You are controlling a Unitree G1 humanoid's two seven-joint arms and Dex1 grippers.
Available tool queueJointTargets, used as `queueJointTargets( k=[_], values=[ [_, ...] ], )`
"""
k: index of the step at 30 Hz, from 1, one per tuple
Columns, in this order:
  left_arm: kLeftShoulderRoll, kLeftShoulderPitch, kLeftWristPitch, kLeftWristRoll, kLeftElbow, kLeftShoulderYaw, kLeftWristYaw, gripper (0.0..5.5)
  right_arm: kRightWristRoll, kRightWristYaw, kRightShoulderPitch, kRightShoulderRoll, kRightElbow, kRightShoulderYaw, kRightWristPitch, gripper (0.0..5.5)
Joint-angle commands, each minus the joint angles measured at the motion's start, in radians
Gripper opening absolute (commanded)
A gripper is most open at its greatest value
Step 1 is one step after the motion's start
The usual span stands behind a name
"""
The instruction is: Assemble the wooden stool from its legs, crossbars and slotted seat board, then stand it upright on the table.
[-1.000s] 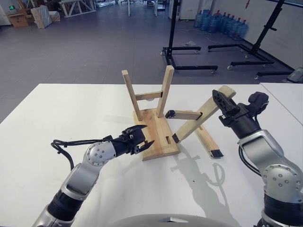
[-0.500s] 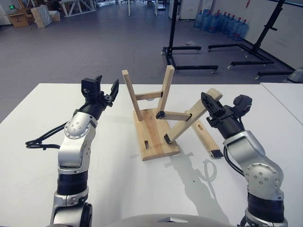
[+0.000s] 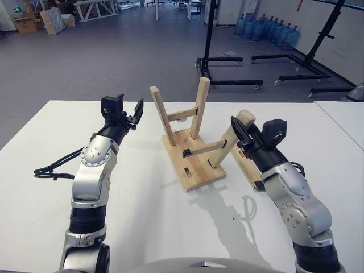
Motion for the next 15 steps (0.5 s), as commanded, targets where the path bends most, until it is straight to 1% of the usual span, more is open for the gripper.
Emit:
queueJointTargets(
  k=[1,3,6,7,8,10,14,15],
  values=[
    [-0.002,0.005,0.02,-0.006,0.003,-0.017,-0.006,3.16,-0.106,0.036,0.109,-0.008,0.126,0.053,0.016,0.99],
    [0.003,0.005,0.02,-0.005,0.006,-0.018,-0.008,3.16,-0.113,0.036,0.125,0.013,0.14,0.052,-0.018,0.99],
    [0.011,-0.011,0.025,-0.017,0.012,-0.004,-0.012,3.16,-0.099,0.021,0.085,0.047,0.13,0.016,-0.066,0.99],
    [0.013,-0.019,0.029,-0.026,0.019,0.006,-0.011,3.16,-0.088,0.016,0.061,0.055,0.121,-0.003,-0.075,1.41],
    [0.016,-0.025,0.027,-0.029,0.027,0.01,-0.012,3.16,-0.082,0.015,0.038,0.06,0.11,-0.017,-0.077,1.6],
    [0.023,-0.027,0.018,-0.024,0.034,0.006,-0.013,3.16,-0.076,0.016,-0.004,0.066,0.089,-0.035,-0.062,1.84],
    [0.023,-0.024,0.007,-0.02,0.036,-0.006,-0.009,3.16,-0.075,0.017,-0.042,0.083,0.068,-0.053,-0.037,2.6],
    [0.022,-0.022,0.005,-0.019,0.035,-0.009,-0.009,3.16,-0.076,0.016,-0.049,0.087,0.061,-0.057,-0.033,2.72]
  ],
)
